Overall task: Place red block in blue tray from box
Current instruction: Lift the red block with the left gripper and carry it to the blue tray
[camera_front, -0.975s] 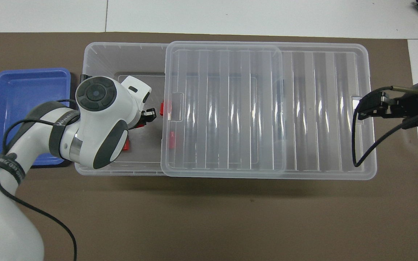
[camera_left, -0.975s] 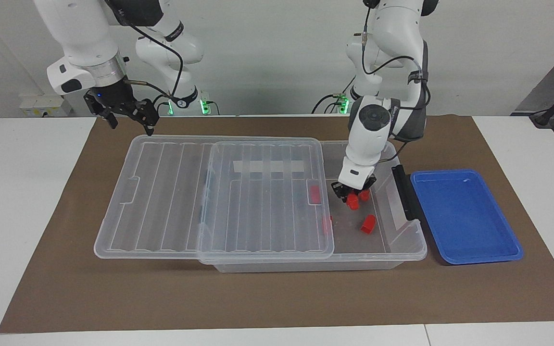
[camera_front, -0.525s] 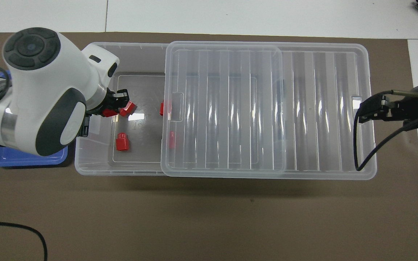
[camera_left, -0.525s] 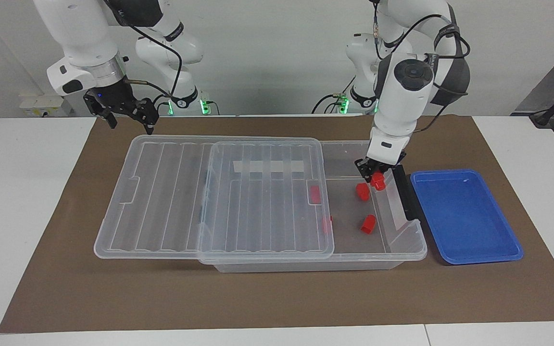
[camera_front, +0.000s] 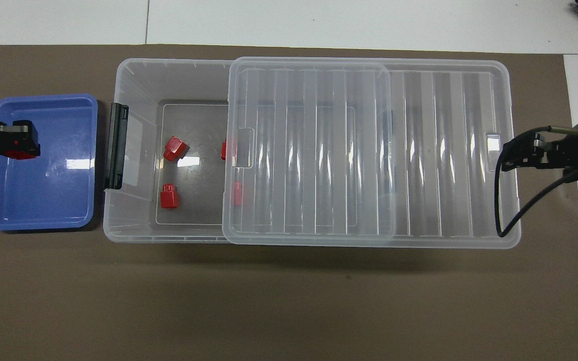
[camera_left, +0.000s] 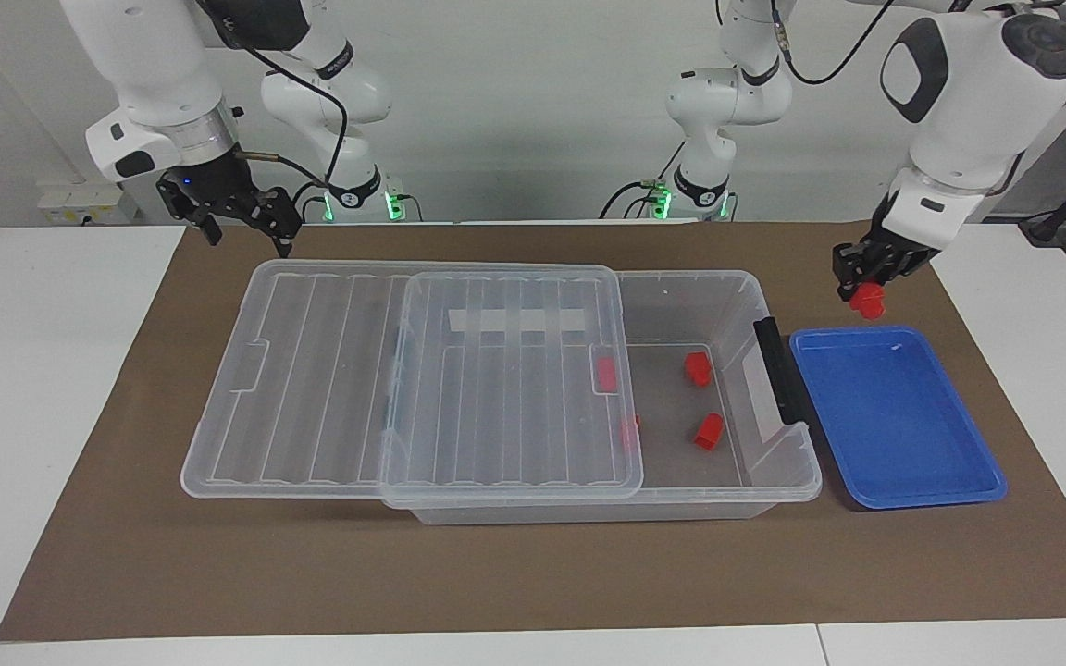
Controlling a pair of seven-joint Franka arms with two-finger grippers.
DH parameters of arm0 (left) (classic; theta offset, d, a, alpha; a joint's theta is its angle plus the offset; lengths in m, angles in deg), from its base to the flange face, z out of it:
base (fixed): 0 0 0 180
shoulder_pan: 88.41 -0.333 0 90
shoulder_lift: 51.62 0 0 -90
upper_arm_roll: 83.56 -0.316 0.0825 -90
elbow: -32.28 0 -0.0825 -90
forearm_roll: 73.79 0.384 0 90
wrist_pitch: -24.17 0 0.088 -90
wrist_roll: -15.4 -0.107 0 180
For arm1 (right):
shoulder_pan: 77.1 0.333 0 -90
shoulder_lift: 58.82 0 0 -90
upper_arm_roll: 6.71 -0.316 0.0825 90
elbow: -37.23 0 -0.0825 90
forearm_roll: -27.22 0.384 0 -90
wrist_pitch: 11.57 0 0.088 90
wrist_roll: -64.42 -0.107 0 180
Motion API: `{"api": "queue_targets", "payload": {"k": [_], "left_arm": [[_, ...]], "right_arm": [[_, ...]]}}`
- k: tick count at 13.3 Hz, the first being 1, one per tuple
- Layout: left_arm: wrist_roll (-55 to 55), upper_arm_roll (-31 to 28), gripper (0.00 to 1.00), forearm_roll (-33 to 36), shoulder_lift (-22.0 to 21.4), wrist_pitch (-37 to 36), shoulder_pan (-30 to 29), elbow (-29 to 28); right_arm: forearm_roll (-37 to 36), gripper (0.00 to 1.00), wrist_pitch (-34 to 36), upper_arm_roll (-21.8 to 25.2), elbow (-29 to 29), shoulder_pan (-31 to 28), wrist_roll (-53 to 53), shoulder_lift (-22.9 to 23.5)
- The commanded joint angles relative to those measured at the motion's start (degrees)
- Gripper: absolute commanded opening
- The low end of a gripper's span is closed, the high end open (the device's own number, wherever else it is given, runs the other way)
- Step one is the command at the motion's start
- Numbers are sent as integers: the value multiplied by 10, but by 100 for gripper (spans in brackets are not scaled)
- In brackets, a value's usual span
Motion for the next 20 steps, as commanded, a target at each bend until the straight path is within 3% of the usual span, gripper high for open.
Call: {"api": "queue_targets", "payload": {"k": [1,3,4,5,7,9,13,17,20], "left_arm": [[-107,-5,0,-3,-5,12,-54,-9],[-189,-4,0,-4,-18,95,-124,-68],[-192,-5,0,-4,-18,145,-132,-105],[-192,-5,0,-4,-13,198,-133,-141],[-191,-5,0,-4,2,289,-133,-198],[-189,-5,0,-4,7,358,-134,-240],[-142,-5,0,-8,28,392,-133,-257],[-102,-4,0,-8,64,488,-120,-304],[-103,-4,0,-8,81,505,-123,-306]], "right_arm": [[-2,100,-11,-2,20,-8,18,-15],[-2,99,-13,-2,20,-9,20,-15],[-1,93,-20,-2,22,-11,20,-14],[-1,79,-30,-2,23,-18,20,-14],[-1,28,-42,-2,30,-25,27,-10],[-1,3,-84,-3,61,-38,39,-15],[0,0,-167,-2,113,-67,54,-12],[0,0,-219,-2,118,-96,60,19],[0,0,-257,-2,127,-112,87,47]]}}
